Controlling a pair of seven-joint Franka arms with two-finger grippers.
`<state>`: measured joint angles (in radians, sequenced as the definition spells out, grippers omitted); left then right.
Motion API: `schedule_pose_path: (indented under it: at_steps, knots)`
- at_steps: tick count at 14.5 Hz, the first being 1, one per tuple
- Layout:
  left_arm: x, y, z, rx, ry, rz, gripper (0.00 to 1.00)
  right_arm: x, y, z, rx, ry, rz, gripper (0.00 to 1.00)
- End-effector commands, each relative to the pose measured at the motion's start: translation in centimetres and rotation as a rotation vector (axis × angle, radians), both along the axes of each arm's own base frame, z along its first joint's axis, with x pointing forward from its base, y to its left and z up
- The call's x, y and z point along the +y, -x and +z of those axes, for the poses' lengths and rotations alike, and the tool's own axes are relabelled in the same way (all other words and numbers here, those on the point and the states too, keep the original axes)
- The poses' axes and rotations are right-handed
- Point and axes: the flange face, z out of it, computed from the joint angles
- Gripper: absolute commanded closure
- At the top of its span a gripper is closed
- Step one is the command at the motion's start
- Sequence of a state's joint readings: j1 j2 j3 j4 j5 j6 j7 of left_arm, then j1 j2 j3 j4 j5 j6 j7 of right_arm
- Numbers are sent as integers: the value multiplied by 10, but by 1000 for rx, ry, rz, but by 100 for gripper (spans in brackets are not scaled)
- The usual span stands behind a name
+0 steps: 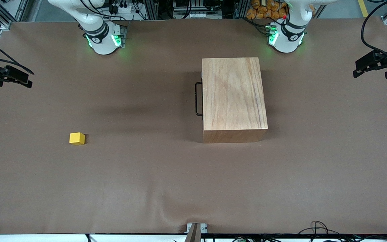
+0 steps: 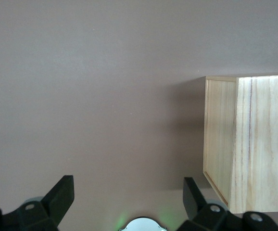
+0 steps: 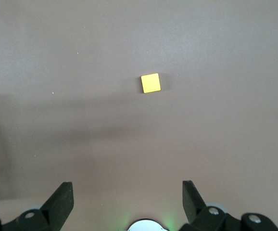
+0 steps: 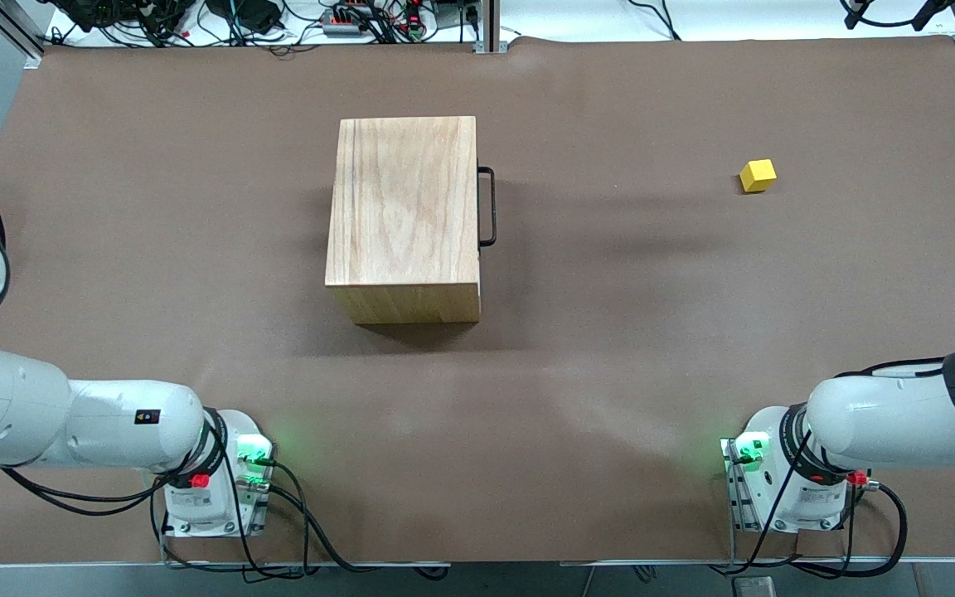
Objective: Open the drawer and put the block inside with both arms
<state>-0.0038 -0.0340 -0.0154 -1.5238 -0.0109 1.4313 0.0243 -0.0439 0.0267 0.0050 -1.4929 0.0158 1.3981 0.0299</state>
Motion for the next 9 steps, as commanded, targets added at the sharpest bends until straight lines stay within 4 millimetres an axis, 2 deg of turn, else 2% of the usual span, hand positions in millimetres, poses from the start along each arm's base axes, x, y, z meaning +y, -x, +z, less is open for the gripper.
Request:
schedule_pose_path:
  at_steps: [1,4,9]
  knots:
    - [1,-2,4,-3,21,-21,0,3,7,8,-2,-6,-9,0]
    - [1,-2,5,-5,21,-17,0,4,7,8,0,-4,-7,0]
    - [-3,-5,-10,38,19,-26,0,5,7,9,-5,-4,-6,0]
